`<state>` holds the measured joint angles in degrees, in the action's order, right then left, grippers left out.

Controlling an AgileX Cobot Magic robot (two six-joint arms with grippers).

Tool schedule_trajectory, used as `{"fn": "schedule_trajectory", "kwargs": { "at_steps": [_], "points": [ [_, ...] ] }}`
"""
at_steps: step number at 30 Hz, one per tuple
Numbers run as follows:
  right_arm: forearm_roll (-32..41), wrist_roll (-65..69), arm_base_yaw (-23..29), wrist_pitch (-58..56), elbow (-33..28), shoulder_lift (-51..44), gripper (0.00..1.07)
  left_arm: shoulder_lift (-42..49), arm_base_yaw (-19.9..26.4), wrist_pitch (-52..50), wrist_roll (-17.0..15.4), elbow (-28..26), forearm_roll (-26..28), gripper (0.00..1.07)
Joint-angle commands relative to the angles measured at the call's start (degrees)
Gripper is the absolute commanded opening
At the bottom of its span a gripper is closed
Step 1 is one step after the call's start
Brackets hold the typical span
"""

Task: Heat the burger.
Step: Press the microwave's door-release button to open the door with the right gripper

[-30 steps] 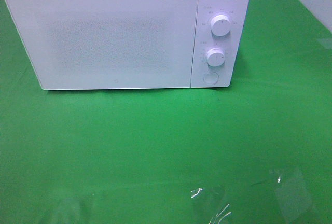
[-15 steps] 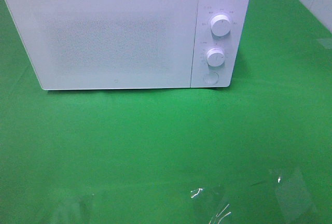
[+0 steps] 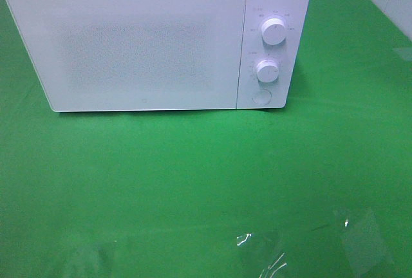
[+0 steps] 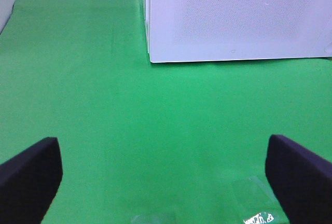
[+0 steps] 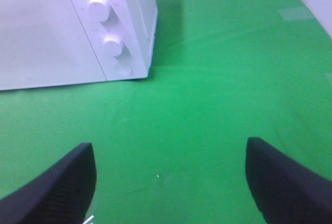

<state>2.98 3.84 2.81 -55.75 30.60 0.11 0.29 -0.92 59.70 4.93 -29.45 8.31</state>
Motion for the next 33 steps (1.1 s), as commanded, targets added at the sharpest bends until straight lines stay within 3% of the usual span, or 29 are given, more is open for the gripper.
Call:
{"fn": "schedule_trajectory", "kwargs": {
  "at_steps": [1, 24, 27, 29, 32, 33],
  "points": [
    [2.18, -1.20, -0.34, 5.73, 0.92, 4.01, 0.76, 0.86, 0.06, -0.40, -0.23, 0.23, 0.00, 1.00],
    [0.97, -2.86, -0.34, 30.37, 0.46, 35.98, 0.74, 0.86, 0.06, -0.40, -0.23, 0.23, 0.00, 1.00],
    [0.46, -2.86, -0.34, 33.00, -0.17, 36.78, 0.74, 0.86, 0.06, -0.40, -0.23, 0.23, 0.00, 1.00],
    [-1.78, -2.86, -0.34, 45.84, -4.53, 39.42, 0.74, 0.86, 0.06, -0.40, -0.23, 0.23, 0.00, 1.00],
    [-1.78, -2.86, -0.34, 52.88, -6.82, 40.16, 0.74, 0.86, 0.06, -0.40, -0.23, 0.23, 0.00, 1.00],
    [-1.78, -2.81, -0.34, 60.05, -9.00, 40.91, 0.74, 0.86, 0.06, -0.40, -0.23, 0.23, 0.00, 1.00]
  ]
}}
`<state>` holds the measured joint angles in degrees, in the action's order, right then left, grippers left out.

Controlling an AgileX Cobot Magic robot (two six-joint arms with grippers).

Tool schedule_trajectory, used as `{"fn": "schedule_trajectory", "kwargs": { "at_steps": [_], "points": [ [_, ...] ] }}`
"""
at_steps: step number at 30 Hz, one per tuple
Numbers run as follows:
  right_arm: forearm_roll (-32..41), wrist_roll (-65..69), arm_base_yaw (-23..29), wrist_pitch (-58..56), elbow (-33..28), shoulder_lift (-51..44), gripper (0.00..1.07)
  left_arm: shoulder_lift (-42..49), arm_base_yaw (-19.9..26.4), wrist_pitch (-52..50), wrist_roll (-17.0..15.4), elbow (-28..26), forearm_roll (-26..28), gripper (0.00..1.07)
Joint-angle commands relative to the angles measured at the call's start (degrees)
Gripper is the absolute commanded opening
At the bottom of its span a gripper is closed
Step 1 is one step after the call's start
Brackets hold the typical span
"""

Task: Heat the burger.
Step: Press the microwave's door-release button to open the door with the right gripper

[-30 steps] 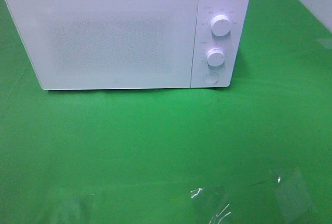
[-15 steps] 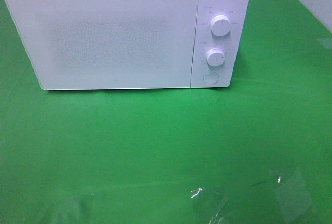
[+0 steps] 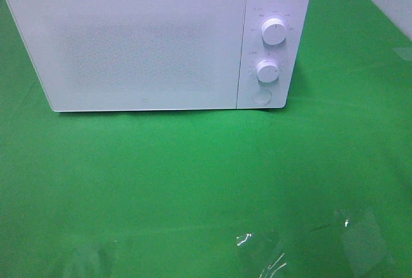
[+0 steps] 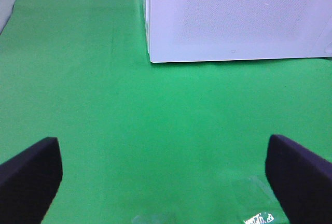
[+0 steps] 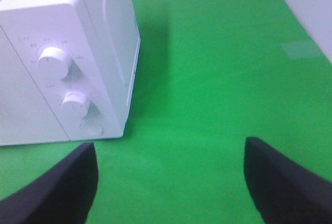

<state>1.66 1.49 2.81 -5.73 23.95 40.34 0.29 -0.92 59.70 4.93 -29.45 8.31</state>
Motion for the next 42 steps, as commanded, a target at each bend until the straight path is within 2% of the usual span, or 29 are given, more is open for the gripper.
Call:
{"fn": "schedule_trajectory", "kwargs": {
  "at_steps": [1, 3, 4, 5, 6, 9, 15, 17, 18, 19, 21, 22, 23, 25, 26, 27, 28, 30, 33, 34, 35, 36, 38, 39, 42],
  "points": [
    [-0.46, -0.46, -0.34, 10.03, -2.35, 0.69, 0.74, 0.86, 0.06, -0.40, -0.23, 0.23, 0.00, 1.00],
    [-0.46, -0.52, -0.34, 21.72, -5.79, 2.29, 0.74, 0.86, 0.06, -0.40, -0.23, 0.23, 0.00, 1.00],
    [-0.46, -0.52, -0.34, 21.72, -5.79, 2.29, 0.74, 0.86, 0.06, -0.40, -0.23, 0.23, 0.00, 1.00],
    [-0.46, -1.89, -0.34, 27.90, -7.45, 3.84, 0.74, 0.86, 0.06, -0.40, -0.23, 0.23, 0.00, 1.00],
    [-0.46, -1.89, -0.34, 27.90, -7.45, 3.84, 0.74, 0.86, 0.06, -0.40, -0.23, 0.23, 0.00, 1.00],
    [1.38, -4.58, -0.34, 39.25, -9.74, 8.71, 0.74, 0.86, 0.06, -0.40, -0.23, 0.23, 0.00, 1.00],
    [6.93, -9.97, -0.11, 45.49, -9.85, 16.04, 0.74, 0.86, 0.06, -0.40, -0.23, 0.23, 0.00, 1.00],
    [11.29, -12.38, 1.60, 49.62, -9.85, 20.45, 0.74, 0.86, 0.06, -0.40, -0.23, 0.23, 0.00, 1.00],
    [11.29, -12.38, 1.60, 49.62, -9.85, 20.45, 0.74, 0.86, 0.06, -0.40, -0.23, 0.23, 0.00, 1.00],
    [15.24, -15.18, 4.58, 52.60, -9.85, 23.43, 0.74, 0.86, 0.06, -0.40, -0.23, 0.23, 0.00, 1.00],
    [17.36, -16.73, 6.07, 53.57, -9.85, 24.58, 0.74, 0.86, 0.06, -0.40, -0.23, 0.23, 0.00, 1.00],
    [21.83, -21.14, 10.08, 56.26, -9.85, 27.16, 0.74, 0.86, 0.06, -0.40, -0.23, 0.23, 0.00, 1.00],
    [21.83, -21.14, 10.08, 56.26, -9.85, 27.16, 0.74, 0.86, 0.06, -0.40, -0.23, 0.23, 0.00, 1.00],
    [29.97, -26.07, 16.21, 61.48, -9.85, 31.57, 0.74, 0.86, 0.06, -0.40, -0.23, 0.23, 0.00, 1.00],
    [29.97, -26.07, 16.21, 61.48, -9.85, 31.57, 0.74, 0.86, 0.06, -0.40, -0.23, 0.23, 0.00, 1.00],
    [35.41, -27.56, 20.17, 65.95, -9.85, 34.21, 0.74, 0.86, 0.06, -0.40, -0.23, 0.23, 0.00, 1.00],
    [35.41, -27.56, 20.17, 65.95, -9.85, 34.21, 0.74, 0.86, 0.06, -0.40, -0.23, 0.23, 0.00, 1.00],
    [42.23, -27.67, 27.73, 72.48, -9.74, 38.90, 0.74, 0.86, 0.06, -0.40, -0.23, 0.23, 0.00, 1.00],
    [42.74, -27.39, 29.51, 73.34, -9.74, 39.99, 0.74, 0.86, 0.06, -0.40, -0.23, 0.23, 0.00, 1.00],
    [44.18, -26.76, 32.31, 74.66, -9.45, 41.65, 0.74, 0.86, 0.06, -0.40, -0.23, 0.23, 0.00, 1.00],
    [44.18, -26.76, 32.31, 74.66, -9.45, 41.65, 0.74, 0.86, 0.06, -0.40, -0.23, 0.23, 0.00, 1.00],
    [46.41, -26.81, 35.18, 74.77, -8.42, 43.37, 0.74, 0.86, 0.06, -0.40, -0.23, 0.23, 0.00, 1.00],
    [47.10, -26.81, 36.15, 74.77, -7.91, 44.06, 0.74, 0.86, 0.06, -0.40, -0.23, 0.23, 0.00, 1.00],
    [47.84, -26.81, 38.27, 75.00, -6.82, 45.38, 0.74, 0.86, 0.06, -0.40, -0.23, 0.23, 0.00, 1.00],
    [47.84, -26.81, 39.94, 75.06, -5.79, 46.64, 0.74, 0.86, 0.06, -0.40, -0.23, 0.23, 0.00, 1.00]
  ]
}}
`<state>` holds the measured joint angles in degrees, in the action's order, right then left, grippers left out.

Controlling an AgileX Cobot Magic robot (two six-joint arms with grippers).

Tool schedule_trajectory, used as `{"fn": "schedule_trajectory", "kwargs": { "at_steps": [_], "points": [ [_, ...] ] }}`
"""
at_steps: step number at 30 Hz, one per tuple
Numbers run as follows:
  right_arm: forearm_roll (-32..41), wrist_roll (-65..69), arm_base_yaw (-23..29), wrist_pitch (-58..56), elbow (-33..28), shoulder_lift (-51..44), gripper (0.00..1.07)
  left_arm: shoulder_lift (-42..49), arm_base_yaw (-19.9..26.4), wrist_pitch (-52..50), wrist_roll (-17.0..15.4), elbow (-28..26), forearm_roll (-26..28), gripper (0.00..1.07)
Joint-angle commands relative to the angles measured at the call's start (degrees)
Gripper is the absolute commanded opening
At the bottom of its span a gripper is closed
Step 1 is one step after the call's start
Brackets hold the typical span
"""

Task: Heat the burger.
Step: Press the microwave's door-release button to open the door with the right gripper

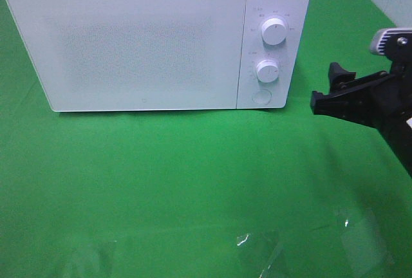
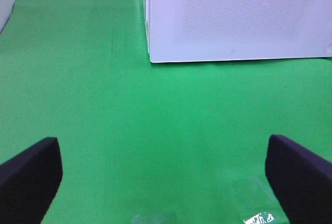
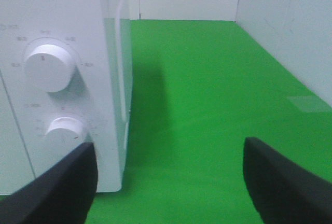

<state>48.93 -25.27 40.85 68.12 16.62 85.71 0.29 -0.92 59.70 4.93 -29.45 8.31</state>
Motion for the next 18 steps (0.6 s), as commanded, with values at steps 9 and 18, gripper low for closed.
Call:
{"fn": "schedule_trajectory", "kwargs": {
  "at_steps": [9, 18],
  "points": [
    [2.29, -0.06, 7.16, 1.09, 5.79, 6.36, 0.74, 0.86, 0.06, -0.40, -0.23, 0.23, 0.00, 1.00],
    [2.35, 2.75, 10.49, 0.63, 8.25, 9.22, 0.74, 0.86, 0.06, -0.40, -0.23, 0.23, 0.00, 1.00]
  ]
}}
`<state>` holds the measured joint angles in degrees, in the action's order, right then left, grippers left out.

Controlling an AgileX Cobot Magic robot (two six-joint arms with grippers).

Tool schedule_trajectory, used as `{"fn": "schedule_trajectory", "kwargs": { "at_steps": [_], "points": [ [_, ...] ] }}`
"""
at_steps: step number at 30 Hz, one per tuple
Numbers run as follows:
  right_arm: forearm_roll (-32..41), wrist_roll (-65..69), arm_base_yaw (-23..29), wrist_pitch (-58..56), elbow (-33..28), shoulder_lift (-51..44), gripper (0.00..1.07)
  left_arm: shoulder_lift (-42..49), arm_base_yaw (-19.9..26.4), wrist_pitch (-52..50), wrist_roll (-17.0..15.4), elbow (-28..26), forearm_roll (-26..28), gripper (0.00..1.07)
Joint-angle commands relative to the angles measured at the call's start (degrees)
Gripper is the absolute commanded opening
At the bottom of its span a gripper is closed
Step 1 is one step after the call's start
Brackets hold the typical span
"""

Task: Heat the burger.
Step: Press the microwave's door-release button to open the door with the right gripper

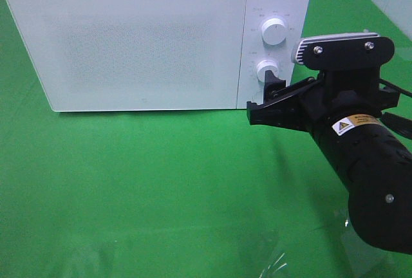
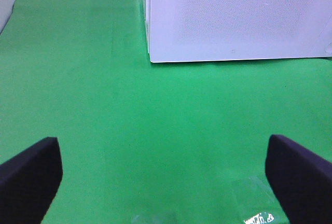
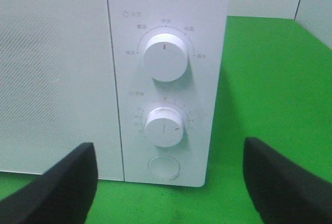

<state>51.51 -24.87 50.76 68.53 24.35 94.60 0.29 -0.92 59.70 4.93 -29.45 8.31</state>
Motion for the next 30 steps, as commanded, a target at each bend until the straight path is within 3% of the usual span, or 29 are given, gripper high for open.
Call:
{"fn": "schedule_trajectory", "kwargs": {
  "at_steps": [1, 7, 9, 12, 14, 15, 16, 19, 21, 22, 23, 25, 30],
  "points": [
    [-0.11, 6.82, 0.57, 0.11, 0.52, 0.34, 0.74, 0.86, 0.06, -0.40, -0.23, 0.23, 0.00, 1.00],
    [-0.23, 24.35, 0.57, 0.23, 0.52, 0.34, 0.72, 0.86, 0.06, -0.40, -0.23, 0.23, 0.00, 1.00],
    [-0.29, 41.48, 0.57, -0.46, 0.52, 0.34, 0.66, 0.86, 0.06, -0.40, -0.23, 0.23, 0.00, 1.00],
    [-0.29, 51.11, 0.57, -1.32, 0.52, 0.34, 0.62, 0.86, 0.06, -0.40, -0.23, 0.23, 0.00, 1.00],
    [-0.34, 63.71, 0.57, -3.04, 0.52, 0.34, 0.54, 0.86, 0.06, -0.40, -0.23, 0.23, 0.00, 1.00],
    [-0.34, 63.71, 0.57, -3.04, 0.52, 0.34, 0.54, 0.86, 0.06, -0.40, -0.23, 0.23, 0.00, 1.00],
    [-0.74, 70.82, 0.57, -4.93, 0.52, 0.34, 0.45, 0.86, 0.06, -0.40, -0.23, 0.23, 0.00, 1.00],
    [-0.74, 74.48, 0.57, -6.13, 0.52, 0.34, 0.40, 0.86, 0.06, -0.40, -0.23, 0.23, 0.00, 1.00],
    [-0.74, 84.34, 0.57, -10.20, 0.52, 0.34, 0.18, 0.86, 0.06, -0.40, -0.23, 0.23, 0.00, 1.00],
    [-0.74, 84.34, 0.57, -10.20, 0.52, 0.34, 0.18, 0.86, 0.06, -0.40, -0.23, 0.23, 0.00, 1.00],
    [-0.74, 86.69, 0.57, -11.86, 0.52, 0.34, 0.06, 0.86, 0.06, -0.40, -0.23, 0.23, 0.00, 1.00],
    [-0.63, 88.12, 0.57, -12.32, 0.52, 0.34, 0.00, 0.86, 0.06, -0.40, -0.23, 0.23, 0.00, 1.00],
    [-0.17, 91.50, 0.57, -11.75, 0.52, 0.34, 0.00, 0.86, 0.06, -0.40, -0.23, 0.23, 0.00, 1.00]
  ]
}}
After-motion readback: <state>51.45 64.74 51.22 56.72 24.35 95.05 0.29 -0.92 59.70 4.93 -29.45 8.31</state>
